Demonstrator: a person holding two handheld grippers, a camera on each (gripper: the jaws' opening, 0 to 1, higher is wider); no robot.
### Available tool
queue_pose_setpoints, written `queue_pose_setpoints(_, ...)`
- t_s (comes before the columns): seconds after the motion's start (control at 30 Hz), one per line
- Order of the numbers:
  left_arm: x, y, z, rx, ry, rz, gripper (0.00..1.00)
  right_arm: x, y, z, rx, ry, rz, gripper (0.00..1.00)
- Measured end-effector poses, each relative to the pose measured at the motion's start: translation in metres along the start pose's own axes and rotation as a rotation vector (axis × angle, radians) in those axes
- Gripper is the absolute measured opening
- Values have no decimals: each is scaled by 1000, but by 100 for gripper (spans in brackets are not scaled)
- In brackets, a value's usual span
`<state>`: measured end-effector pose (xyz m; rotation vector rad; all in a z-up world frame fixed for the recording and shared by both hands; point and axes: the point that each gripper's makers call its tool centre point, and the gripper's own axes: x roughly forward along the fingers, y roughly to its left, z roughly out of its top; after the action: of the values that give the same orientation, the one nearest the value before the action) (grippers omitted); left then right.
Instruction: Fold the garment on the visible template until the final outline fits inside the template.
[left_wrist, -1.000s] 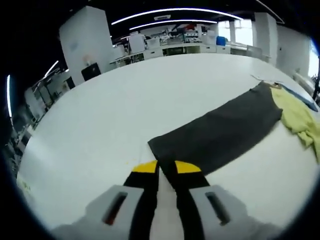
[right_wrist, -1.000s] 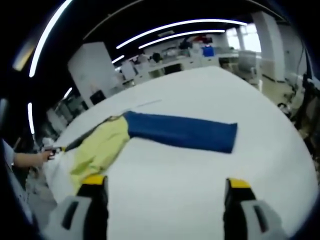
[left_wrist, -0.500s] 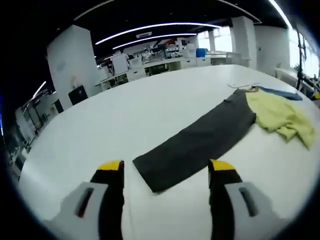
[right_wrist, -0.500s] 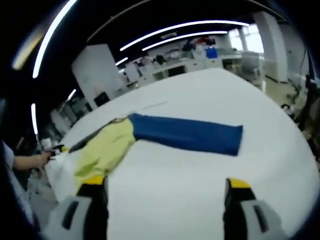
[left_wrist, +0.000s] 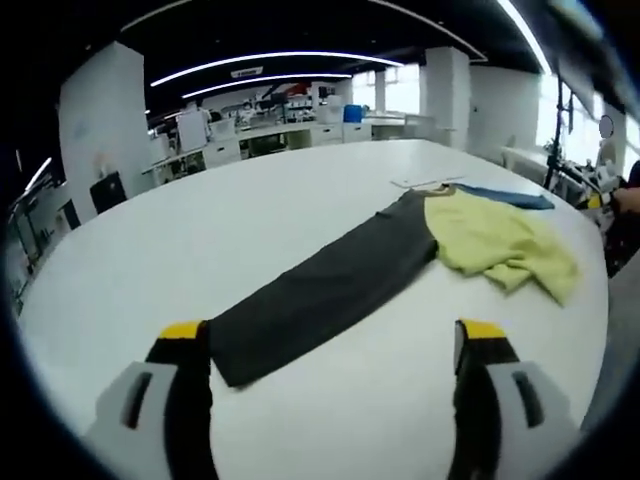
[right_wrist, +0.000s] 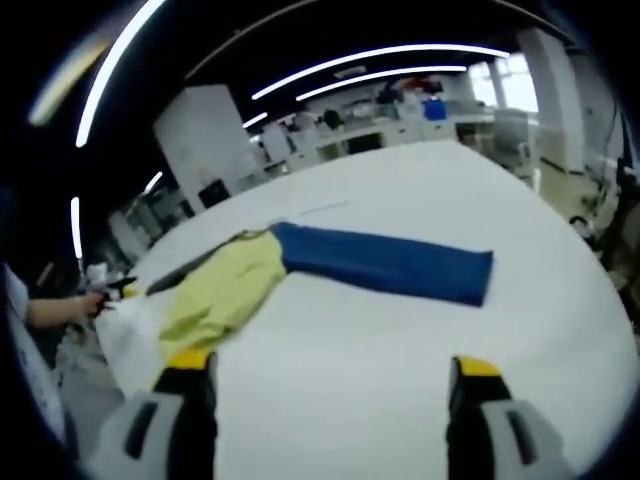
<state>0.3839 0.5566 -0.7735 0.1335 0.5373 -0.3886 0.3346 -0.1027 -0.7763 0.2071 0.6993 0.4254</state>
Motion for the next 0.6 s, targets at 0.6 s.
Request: queue_pose_setpoints(0.6,-2,-90,14,-7,-20,-184,95,-9,-4,0,-8,-9,9,96)
